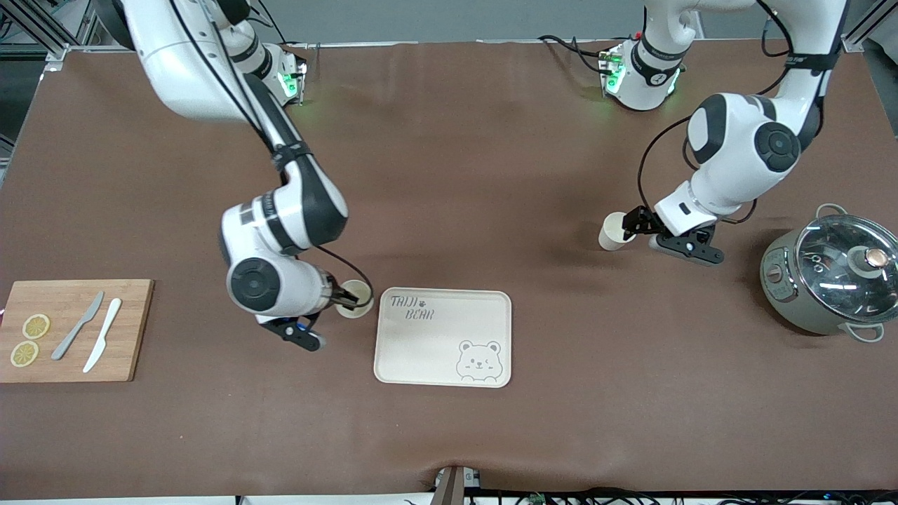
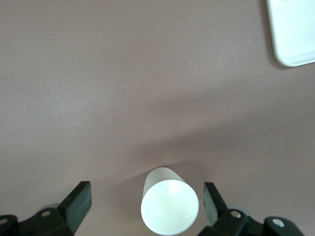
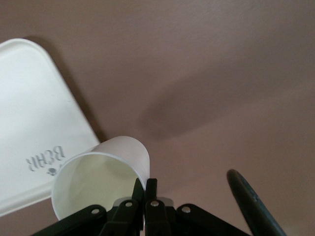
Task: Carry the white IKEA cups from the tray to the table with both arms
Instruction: 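Carry the cup toward the cutting board while the left gripper withdraws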
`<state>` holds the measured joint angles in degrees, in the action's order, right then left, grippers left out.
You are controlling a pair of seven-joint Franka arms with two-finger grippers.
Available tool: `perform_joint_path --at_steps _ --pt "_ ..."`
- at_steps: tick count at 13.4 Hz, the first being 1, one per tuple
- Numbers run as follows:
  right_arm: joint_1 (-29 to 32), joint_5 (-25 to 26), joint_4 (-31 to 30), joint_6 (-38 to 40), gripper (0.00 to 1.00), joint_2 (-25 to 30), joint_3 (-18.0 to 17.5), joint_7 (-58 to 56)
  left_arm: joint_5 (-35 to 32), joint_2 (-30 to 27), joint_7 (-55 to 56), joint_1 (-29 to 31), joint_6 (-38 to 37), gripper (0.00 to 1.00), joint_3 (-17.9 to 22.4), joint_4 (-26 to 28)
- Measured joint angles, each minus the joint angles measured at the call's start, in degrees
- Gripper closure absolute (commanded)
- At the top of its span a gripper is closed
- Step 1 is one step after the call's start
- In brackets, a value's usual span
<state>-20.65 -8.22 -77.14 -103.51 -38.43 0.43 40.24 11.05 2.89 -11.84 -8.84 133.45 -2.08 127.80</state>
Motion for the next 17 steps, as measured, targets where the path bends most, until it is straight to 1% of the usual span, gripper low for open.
perform_joint_path --at_steps 2,4,6,8,10,12,15,17 --pt "2.43 0.01 -5.09 0.03 1.00 3.58 0.07 -6.76 -0.45 -1.32 2.16 0.01 -6.74 0.00 0.00 -4.59" --pt "4.29 0.06 -10.13 -0.83 1.00 6.67 0.11 -13.08 -2.70 -1.91 4.85 0.02 -13.10 0.00 0.00 -9.75" --pt "5.51 0.48 -15.36 -3.87 1.00 9.05 0.22 -18.21 -3.90 -1.97 7.28 0.02 -16.03 0.00 0.00 -13.52" --pt "7.56 1.04 -19.36 -5.50 1.00 10.88 0.33 -24.17 -3.98 -1.96 9.31 0.02 -17.24 0.00 -0.01 -15.74" --pt "10.30 1.44 -22.04 -5.86 1.00 12.53 0.40 -29.63 -3.99 -1.95 10.65 0.02 -19.41 0.00 -0.02 -18.32" --pt "12.69 2.62 -23.72 -5.96 1.00 13.98 0.46 -34.56 -4.04 -1.98 11.29 0.45 -22.72 0.00 0.12 -22.15" --pt "16.90 2.94 -26.81 -8.30 1.00 15.67 0.51 -43.51 -4.18 -2.03 11.30 3.85 -27.58 0.00 0.28 -28.36" --pt "19.34 3.43 -28.61 -9.71 1.00 16.23 0.55 -48.49 -4.63 -2.04 10.66 5.65 -29.71 0.00 0.33 -30.36"
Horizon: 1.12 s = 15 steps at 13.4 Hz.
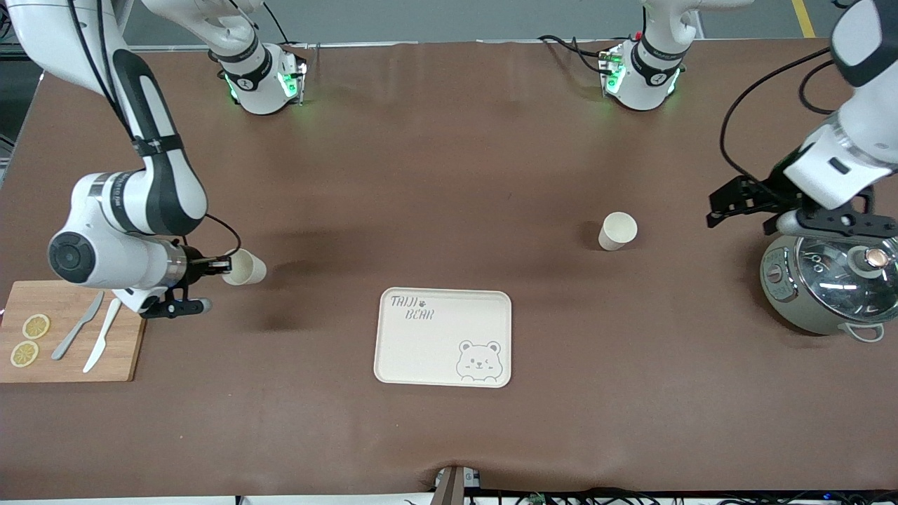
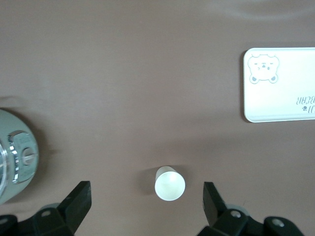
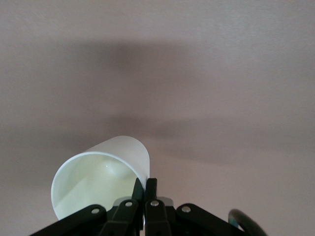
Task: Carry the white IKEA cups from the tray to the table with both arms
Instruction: 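Carry the cup toward the cutting board while the left gripper withdraws, then set the cup on the table and open the right gripper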
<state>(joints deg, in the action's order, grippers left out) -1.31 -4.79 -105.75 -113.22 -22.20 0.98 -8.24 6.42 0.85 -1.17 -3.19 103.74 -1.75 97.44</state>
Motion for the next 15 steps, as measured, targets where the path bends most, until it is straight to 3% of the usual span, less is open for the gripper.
perform_joint_path --at_steps 6,15 --pt "5.73 3.21 -6.68 -11.19 1.00 0.24 0.06 -10.12 -6.01 0.11 -2.75 -0.04 -3.08 0.00 -0.39 -0.25" --pt "9.14 3.76 -10.14 -17.00 1.00 0.20 0.06 -14.59 -7.21 0.54 -3.52 -0.05 -3.09 0.00 -0.48 -1.90"
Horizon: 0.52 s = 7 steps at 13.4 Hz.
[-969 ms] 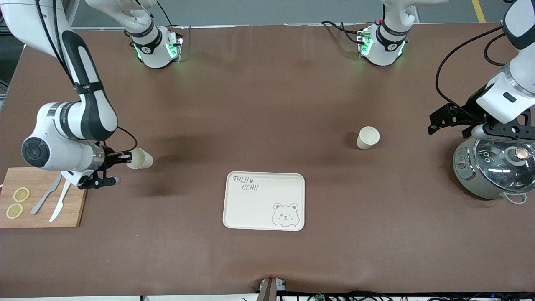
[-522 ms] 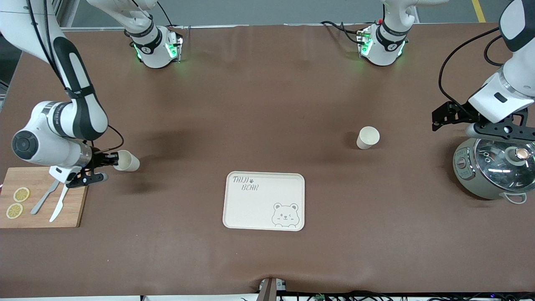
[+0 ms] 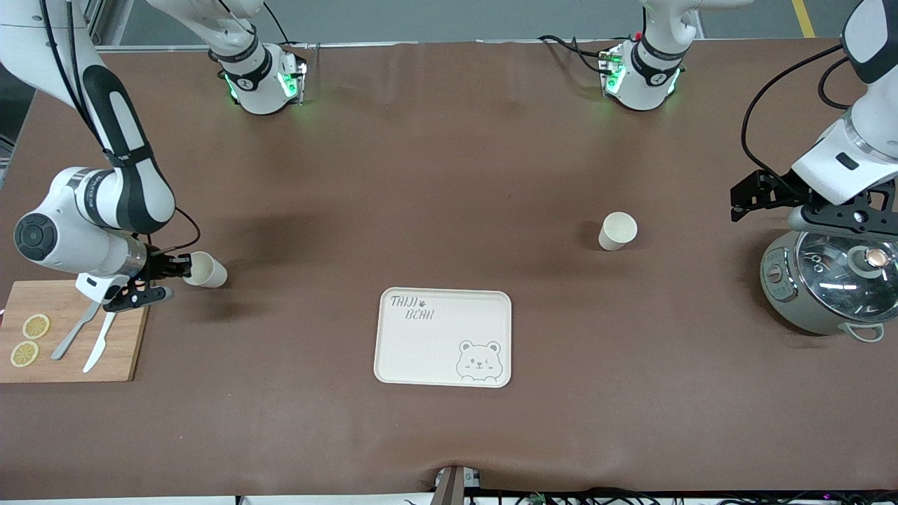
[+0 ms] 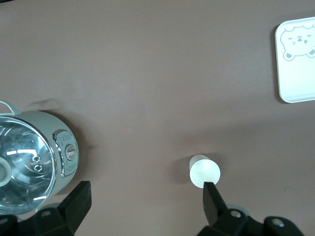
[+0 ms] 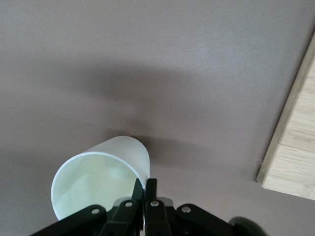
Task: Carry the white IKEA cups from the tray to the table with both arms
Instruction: 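Set the cup on the table and open the right gripper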
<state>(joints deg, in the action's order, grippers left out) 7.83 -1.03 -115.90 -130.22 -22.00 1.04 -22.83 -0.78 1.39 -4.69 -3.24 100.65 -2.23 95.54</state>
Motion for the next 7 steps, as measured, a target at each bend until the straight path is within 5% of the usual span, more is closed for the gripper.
perform_joint_path --at_steps 3,4,5,7 --pt "0.15 0.15 -0.50 -1.64 0.95 -0.41 0.00 -0.01 0.00 0.01 0.36 0.00 0.00 0.00 -0.03 -0.24" --pt "0.16 0.15 -0.52 -1.76 0.39 -0.53 0.00 -0.01 0.00 0.01 0.36 0.00 0.00 0.00 -0.03 -0.25" --pt "0.16 0.15 -0.53 -1.77 0.00 -0.62 0.00 0.00 0.00 0.01 0.36 0.00 0.00 0.00 -0.03 -0.25" --pt "0.17 0.15 -0.50 -1.45 0.00 -0.68 0.00 0.01 0.00 0.03 0.36 0.02 0.00 0.00 -0.03 -0.25"
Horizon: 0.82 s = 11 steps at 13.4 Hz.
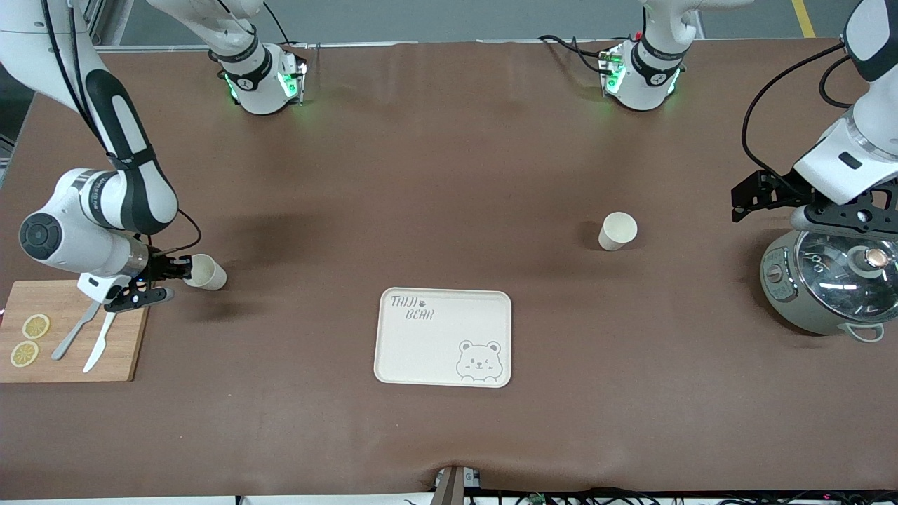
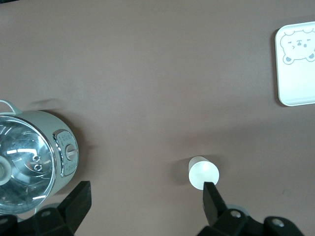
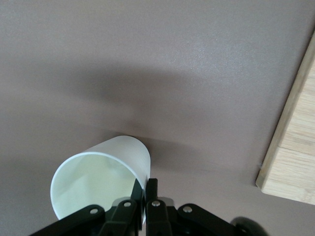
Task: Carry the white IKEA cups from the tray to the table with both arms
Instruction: 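Set the cup on the table and open the right gripper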
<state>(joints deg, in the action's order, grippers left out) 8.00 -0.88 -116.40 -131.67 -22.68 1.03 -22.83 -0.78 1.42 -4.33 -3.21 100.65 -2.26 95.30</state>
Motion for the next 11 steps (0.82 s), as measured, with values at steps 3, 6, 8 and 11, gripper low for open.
perform_joint_path --at_steps 3,6,8,11 --pt "-0.01 0.00 1.00 3.12 0.00 0.00 -0.36 0.01 0.00 0.00 0.00 0.01 0.00 0.00 0.00 -0.05" --pt "-0.18 0.00 3.67 5.74 0.00 0.01 -0.77 -0.01 0.00 0.02 0.00 0.01 0.00 0.00 0.00 -0.05" --pt "-0.41 0.01 7.84 10.06 0.00 0.08 -1.09 -0.06 0.00 0.07 0.00 0.01 0.00 0.00 0.00 -0.06" --pt "-1.08 0.01 17.32 20.63 0.00 0.36 -1.36 -0.16 0.00 0.10 0.00 0.01 0.00 0.00 0.00 -0.12"
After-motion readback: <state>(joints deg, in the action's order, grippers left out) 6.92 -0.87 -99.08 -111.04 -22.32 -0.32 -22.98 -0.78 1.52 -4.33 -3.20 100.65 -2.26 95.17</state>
